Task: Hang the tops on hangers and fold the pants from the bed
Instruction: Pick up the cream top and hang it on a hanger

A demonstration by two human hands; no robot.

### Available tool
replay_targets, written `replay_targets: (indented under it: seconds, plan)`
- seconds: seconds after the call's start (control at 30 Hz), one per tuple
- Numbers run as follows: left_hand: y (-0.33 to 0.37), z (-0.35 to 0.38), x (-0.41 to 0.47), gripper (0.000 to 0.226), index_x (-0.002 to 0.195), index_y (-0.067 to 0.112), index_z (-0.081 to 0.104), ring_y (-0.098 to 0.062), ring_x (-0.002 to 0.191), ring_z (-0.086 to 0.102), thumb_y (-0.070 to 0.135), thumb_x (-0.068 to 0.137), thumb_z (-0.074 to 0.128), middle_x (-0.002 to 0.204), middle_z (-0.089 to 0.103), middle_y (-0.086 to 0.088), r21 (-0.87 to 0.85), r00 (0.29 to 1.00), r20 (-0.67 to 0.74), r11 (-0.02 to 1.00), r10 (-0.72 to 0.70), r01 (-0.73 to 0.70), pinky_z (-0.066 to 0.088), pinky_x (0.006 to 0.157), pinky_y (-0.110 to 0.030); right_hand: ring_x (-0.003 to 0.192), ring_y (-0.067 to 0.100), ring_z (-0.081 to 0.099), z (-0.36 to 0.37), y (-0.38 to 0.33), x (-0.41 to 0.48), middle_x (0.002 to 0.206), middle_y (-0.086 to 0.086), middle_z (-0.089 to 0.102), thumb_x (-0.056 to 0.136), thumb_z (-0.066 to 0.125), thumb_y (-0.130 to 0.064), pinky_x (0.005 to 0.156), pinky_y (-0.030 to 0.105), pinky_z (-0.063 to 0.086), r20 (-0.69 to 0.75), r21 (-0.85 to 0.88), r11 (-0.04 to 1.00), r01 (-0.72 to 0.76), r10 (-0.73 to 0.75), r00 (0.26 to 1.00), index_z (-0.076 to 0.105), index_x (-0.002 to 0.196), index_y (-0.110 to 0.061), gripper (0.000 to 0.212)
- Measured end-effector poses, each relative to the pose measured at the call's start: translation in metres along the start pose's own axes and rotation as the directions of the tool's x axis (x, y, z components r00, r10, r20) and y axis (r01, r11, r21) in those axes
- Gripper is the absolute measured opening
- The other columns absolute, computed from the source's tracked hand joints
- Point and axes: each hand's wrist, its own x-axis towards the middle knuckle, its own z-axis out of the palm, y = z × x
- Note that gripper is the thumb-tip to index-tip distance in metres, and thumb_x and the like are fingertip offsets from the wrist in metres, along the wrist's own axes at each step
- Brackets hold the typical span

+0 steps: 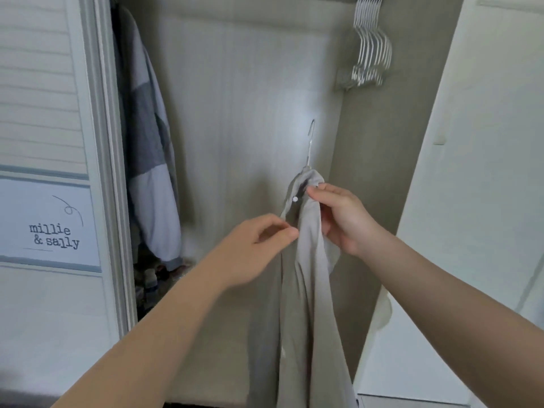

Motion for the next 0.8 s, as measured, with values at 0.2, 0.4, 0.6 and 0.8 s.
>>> replay_targets:
  seconds: [0.2,0.4,0.6,0.8]
  plan:
    - [0.006,-0.022,0.051,0.035,0.091,0.036,0.063,0.006,0.081,0.064,0.066,0.074,0.066,0.089,0.068,0.024,0.142,0.999,-0.033,0.99,-0.015,0.019,0.051,0.075,-0.017,0.064,0.021,0.047,0.025,-0.038,0.085,0.079,0.016,0.053,0.096,0.064,-0.013,0.058,0.028,0.04,0.002,-0.096,0.983,0.154,-0.154,0.988,0.055,0.076,-0.012,0.022]
    - [0.011,-0.055,0.126,0.015,0.089,0.037,0.057,0.009,0.068,0.06,0.044,0.085,0.07,0.074,0.064,0.016,0.297,0.981,-0.185,0.955,0.06,-0.003,0.04,0.053,-0.01,0.047,0.012,0.046,0.051,-0.104,0.18,0.068,0.008,0.052,0.09,0.067,-0.015,0.043,0.021,0.039,-0.018,-0.138,0.939,0.316,-0.322,0.947,0.06,0.09,-0.006,0.011]
    - [0.017,-0.089,0.205,0.02,0.079,0.029,0.051,0.001,0.062,0.052,0.039,0.087,0.066,0.069,0.056,0.014,0.503,0.934,-0.32,0.864,0.16,0.025,0.038,0.055,-0.023,0.036,0.01,0.042,0.061,-0.176,0.262,0.042,-0.003,0.048,0.09,0.067,-0.015,0.038,0.016,0.035,-0.068,-0.116,0.899,0.422,-0.431,0.9,0.055,0.068,-0.013,0.026]
    - [0.013,-0.109,0.265,0.018,0.079,0.021,0.049,-0.025,0.079,0.058,0.032,0.091,0.057,0.077,0.057,0.001,0.618,0.917,-0.347,0.784,0.197,0.065,0.045,0.062,-0.034,0.032,0.008,0.041,0.061,-0.229,0.325,0.044,-0.001,0.046,0.092,0.065,-0.01,0.037,0.016,0.037,-0.097,-0.114,0.871,0.477,-0.488,0.868,0.055,0.072,-0.013,0.022]
